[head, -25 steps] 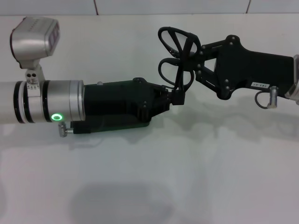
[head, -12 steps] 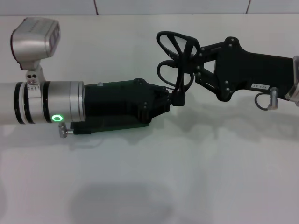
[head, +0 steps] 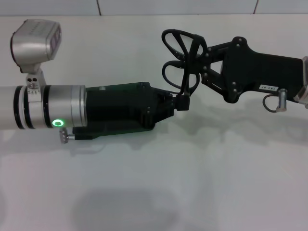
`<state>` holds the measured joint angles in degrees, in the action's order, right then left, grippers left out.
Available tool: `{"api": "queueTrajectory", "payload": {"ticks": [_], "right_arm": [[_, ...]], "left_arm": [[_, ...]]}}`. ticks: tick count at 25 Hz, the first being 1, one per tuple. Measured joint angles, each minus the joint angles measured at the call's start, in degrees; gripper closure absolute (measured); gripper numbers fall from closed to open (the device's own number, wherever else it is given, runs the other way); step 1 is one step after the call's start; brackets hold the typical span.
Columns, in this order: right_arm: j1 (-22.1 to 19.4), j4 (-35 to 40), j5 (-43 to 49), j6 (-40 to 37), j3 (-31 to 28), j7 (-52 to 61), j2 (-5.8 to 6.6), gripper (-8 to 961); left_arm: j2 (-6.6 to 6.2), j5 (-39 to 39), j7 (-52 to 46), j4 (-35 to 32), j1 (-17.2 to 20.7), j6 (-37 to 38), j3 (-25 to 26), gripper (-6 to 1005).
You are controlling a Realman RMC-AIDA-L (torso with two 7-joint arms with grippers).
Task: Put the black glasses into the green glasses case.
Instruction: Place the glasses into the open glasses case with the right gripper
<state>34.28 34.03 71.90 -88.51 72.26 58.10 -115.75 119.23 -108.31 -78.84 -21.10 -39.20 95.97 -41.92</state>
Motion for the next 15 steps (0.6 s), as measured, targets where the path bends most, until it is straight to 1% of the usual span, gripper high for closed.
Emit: {"api": "queueTrajectory", "payload": {"ticks": [4,6,10,12,15], "right_arm": [[-0.07,-0.03,0.00,0.14,-1.01,-0.06,0.00,888],[-0.11,-0.02,0.00,0.42,-1.36,-0.16,0.01,888],[-0.04,-0.03,0.27,2.41,-1.16,-0.42,-0.03,888],[0.15,-0.06,0.31,3.55,-0.56,-0.48,-0.16,888],[1.22,-0.55,0.25,5.99,1.42,-0.50,-0.34,886]], "left_arm": [[-0.45,-0.14,-0.01,-0.34,1.12,0.10,0.00,996],[-0.69,-0.21,-0.17,-1.49,2.48,0.17,0.00,996],[-1.06,-0.27,-0.44,-5.14,6.53,0.42,0.04,996],[-1.60,-0.15,-0.46,-6.36,8.70,0.44,0.24,996],[-2.88,0.11,-0.48,-7.23,11.33,0.45,0.52,996]]}}
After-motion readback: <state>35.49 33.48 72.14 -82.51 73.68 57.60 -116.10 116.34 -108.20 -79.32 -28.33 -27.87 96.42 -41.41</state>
